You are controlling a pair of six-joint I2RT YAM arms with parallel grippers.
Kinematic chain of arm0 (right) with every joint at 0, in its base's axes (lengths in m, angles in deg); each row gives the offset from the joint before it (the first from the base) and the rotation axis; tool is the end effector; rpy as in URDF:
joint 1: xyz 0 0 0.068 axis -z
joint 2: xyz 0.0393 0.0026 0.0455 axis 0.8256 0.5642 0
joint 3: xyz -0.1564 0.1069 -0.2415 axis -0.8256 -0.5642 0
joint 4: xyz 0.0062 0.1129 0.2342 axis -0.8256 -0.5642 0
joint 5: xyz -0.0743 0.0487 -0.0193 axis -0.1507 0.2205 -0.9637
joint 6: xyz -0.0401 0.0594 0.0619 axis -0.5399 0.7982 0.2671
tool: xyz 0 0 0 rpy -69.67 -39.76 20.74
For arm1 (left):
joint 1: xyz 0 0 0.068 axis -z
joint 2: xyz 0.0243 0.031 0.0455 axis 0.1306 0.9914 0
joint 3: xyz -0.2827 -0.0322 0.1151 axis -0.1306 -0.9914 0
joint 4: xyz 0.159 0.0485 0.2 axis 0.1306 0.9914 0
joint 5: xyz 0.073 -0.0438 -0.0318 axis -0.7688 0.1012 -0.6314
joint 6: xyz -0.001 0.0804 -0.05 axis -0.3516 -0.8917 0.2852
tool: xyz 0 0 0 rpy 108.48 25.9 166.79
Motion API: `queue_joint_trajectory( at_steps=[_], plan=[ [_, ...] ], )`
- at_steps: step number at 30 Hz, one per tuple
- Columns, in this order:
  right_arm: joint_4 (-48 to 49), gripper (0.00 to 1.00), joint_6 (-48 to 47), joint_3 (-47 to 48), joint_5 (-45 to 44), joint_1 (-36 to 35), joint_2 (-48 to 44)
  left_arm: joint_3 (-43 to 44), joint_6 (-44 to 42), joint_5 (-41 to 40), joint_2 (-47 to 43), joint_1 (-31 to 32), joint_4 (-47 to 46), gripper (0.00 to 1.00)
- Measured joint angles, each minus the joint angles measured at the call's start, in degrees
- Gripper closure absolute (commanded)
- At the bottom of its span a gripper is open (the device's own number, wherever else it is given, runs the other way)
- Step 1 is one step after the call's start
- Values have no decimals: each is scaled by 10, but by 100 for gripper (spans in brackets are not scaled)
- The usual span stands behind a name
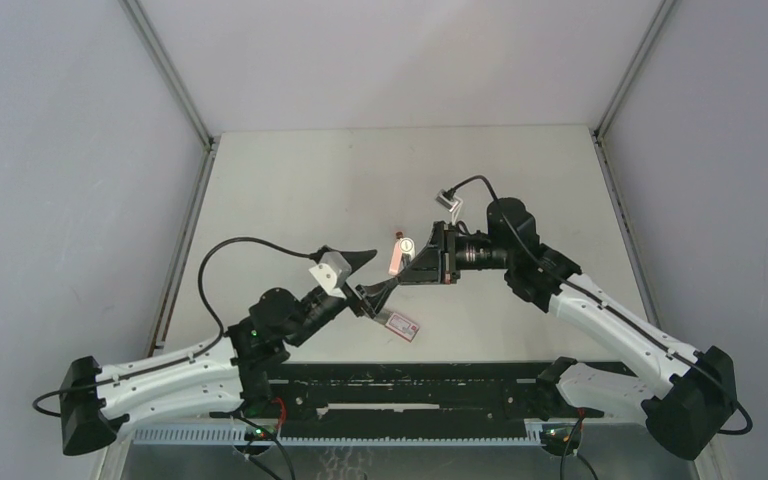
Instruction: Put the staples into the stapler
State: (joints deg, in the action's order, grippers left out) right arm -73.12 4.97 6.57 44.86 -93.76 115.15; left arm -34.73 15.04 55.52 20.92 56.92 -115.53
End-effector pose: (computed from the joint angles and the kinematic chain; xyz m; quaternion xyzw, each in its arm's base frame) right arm 0.1635 0.2054 0.3466 -0.1274 0.7668 0.6080 0.1616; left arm 0.1075 -0.1805 0.3322 0.2666 0.5936 -0.3467 0.6755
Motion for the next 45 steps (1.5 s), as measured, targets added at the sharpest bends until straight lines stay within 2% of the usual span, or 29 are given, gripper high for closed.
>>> queue_joint_trajectory(
  at_steps=[13,24,32,39,45],
  plan=[
    [-3,100,2,-6,23,-4,0,-28,-1,-83,-61,-1,-7,30],
    [-23,100,-9,-28,47,-8,0,-28,0,-128,-59,-2,8,28],
    [-57,100,-33,-35,78,-37,0,-26,16,-164,-35,-10,19,23],
    [-63,100,-44,-35,66,-38,0,-26,83,-166,-35,-30,47,22],
    [10,100,-15,-68,36,-26,4,-26,199,-169,-63,-72,140,20]
  ],
)
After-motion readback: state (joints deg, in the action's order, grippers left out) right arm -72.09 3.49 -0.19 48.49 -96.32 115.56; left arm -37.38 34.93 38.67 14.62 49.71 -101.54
